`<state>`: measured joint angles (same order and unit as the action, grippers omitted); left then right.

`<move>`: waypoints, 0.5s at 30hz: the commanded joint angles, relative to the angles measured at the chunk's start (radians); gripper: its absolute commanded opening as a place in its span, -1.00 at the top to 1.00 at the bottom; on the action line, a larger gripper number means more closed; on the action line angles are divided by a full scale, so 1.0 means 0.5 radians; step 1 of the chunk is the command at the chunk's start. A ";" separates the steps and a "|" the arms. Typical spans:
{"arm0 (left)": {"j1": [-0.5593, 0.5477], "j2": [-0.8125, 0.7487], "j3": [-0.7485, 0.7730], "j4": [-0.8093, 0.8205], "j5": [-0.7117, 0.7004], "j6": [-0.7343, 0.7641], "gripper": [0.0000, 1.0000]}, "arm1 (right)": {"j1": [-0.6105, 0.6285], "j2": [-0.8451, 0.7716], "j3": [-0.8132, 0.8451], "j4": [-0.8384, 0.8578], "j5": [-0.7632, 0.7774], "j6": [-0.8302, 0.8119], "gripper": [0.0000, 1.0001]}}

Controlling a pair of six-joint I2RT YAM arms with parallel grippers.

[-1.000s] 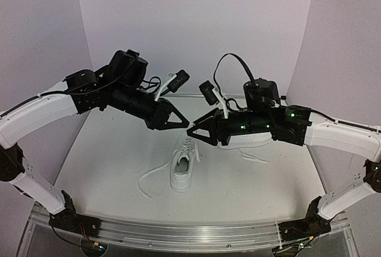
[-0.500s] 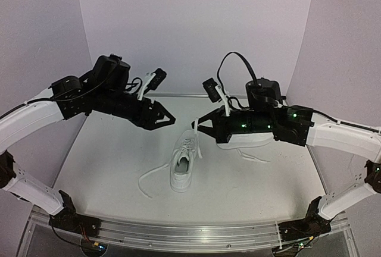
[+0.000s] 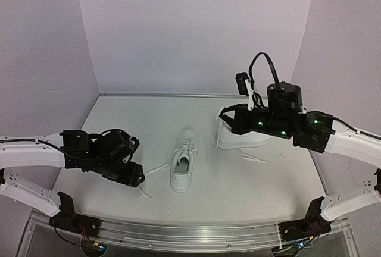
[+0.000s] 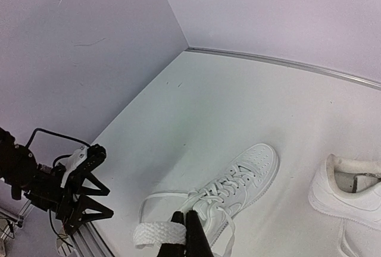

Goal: Tie the shoes

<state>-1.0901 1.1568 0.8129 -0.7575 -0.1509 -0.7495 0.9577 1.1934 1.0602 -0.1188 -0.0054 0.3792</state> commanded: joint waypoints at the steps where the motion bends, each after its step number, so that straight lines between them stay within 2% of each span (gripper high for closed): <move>1: -0.010 0.008 -0.130 0.118 -0.117 -0.295 -0.26 | -0.008 -0.011 -0.003 -0.015 0.124 0.068 1.00; 8: -0.016 0.234 -0.255 0.474 -0.028 -0.367 -0.15 | -0.008 -0.006 -0.015 -0.019 0.114 0.085 1.00; 15: -0.017 0.411 -0.287 0.650 -0.059 -0.420 -0.08 | -0.008 0.016 -0.020 -0.014 0.070 0.100 1.00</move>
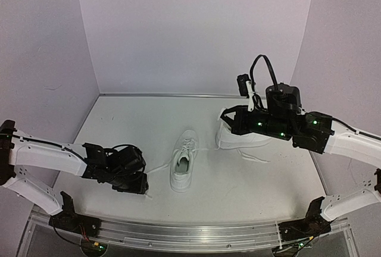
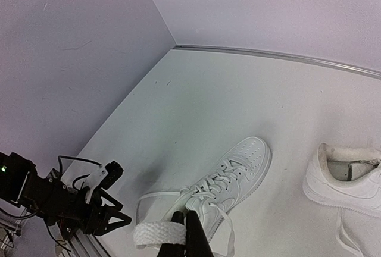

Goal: Tie the shoes

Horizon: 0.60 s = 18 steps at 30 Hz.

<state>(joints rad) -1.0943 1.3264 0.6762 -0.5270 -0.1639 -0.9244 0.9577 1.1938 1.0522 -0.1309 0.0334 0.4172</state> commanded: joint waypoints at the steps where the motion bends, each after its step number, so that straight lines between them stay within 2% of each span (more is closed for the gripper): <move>1: -0.008 0.108 -0.008 0.196 -0.040 -0.072 -0.07 | -0.007 0.023 0.000 0.010 -0.016 0.027 1.00; 8: -0.008 0.289 0.014 0.182 -0.089 -0.131 0.04 | -0.008 0.000 0.016 0.007 -0.021 0.030 1.00; 11: -0.008 0.302 0.000 0.169 -0.110 -0.162 0.18 | -0.007 -0.023 0.027 0.010 -0.037 0.015 1.00; 13: -0.008 0.310 -0.004 0.169 -0.119 -0.166 0.34 | -0.009 -0.014 0.050 0.010 -0.050 -0.008 1.00; 18: -0.008 0.294 -0.029 0.202 -0.097 -0.105 0.93 | -0.008 0.101 0.191 0.012 -0.210 -0.101 1.00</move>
<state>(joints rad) -1.0943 1.4805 0.6728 -0.4569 -0.1973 -0.9897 0.9573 1.2049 1.0605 -0.1377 -0.0039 0.4093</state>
